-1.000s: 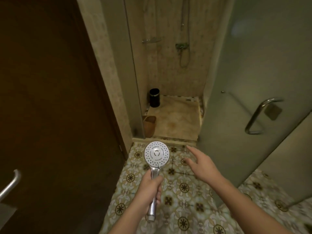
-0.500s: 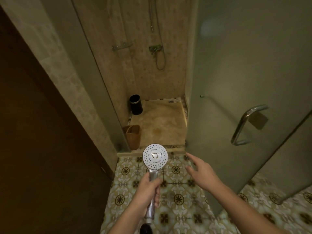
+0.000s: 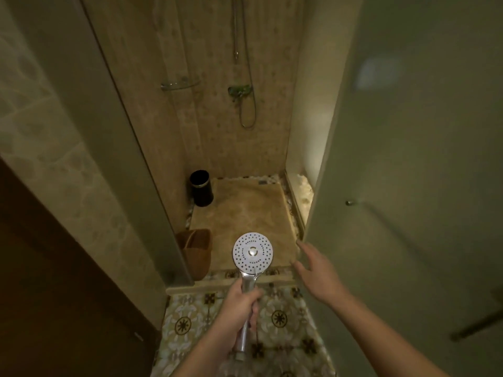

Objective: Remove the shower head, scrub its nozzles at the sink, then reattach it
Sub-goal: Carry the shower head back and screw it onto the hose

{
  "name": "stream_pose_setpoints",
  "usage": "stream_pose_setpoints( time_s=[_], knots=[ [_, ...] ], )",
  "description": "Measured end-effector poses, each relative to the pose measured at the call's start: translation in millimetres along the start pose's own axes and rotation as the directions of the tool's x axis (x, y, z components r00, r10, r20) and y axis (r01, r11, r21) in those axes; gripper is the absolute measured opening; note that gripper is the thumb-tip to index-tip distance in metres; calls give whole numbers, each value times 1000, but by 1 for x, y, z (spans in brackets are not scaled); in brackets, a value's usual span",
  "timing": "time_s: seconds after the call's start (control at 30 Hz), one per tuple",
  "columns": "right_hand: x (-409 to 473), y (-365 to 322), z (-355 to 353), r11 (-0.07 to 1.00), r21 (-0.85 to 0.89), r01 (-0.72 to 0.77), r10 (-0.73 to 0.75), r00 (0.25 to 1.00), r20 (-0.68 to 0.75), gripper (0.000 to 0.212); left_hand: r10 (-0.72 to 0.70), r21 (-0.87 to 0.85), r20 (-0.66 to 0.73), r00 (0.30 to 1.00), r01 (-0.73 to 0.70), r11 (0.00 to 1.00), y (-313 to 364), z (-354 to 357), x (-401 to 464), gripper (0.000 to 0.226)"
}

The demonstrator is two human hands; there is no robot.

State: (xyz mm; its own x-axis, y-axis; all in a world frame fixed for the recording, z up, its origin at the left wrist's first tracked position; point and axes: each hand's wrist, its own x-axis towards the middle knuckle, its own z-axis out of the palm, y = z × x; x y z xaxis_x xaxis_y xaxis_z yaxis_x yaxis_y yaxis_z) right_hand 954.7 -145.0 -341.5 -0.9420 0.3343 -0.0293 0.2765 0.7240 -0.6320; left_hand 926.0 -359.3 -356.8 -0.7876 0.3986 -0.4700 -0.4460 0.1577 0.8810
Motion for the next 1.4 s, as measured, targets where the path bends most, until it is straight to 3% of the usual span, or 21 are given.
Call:
stream_pose_setpoints(
  time_s=[0.33, 0.5, 0.73, 1.07, 1.4],
  knots=[
    [161, -52, 11, 999, -42, 15, -15, 1000, 3, 65, 77, 50, 2, 997, -77, 996, 94, -60, 132, 7],
    [239, -54, 17, 997, -30, 71, -71, 997, -8, 63, 51, -9, -17, 999, -52, 999, 125, -72, 197, 20],
    [365, -46, 17, 988, 93, 126, -119, 990, -77, 41, 22, 5, -50, 999, -22, 1000, 173, -70, 313, 12],
    [548, -31, -7, 987, 44, 157, -157, 988, -9, 47, -32, -16, -147, 989, 30, 999, 260, -67, 457, 12],
    [669, -18, -13, 985, 42, 167, -166, 986, -26, 50, -34, -35, -104, 994, 30, 999, 313, -57, 574, 9]
  ],
)
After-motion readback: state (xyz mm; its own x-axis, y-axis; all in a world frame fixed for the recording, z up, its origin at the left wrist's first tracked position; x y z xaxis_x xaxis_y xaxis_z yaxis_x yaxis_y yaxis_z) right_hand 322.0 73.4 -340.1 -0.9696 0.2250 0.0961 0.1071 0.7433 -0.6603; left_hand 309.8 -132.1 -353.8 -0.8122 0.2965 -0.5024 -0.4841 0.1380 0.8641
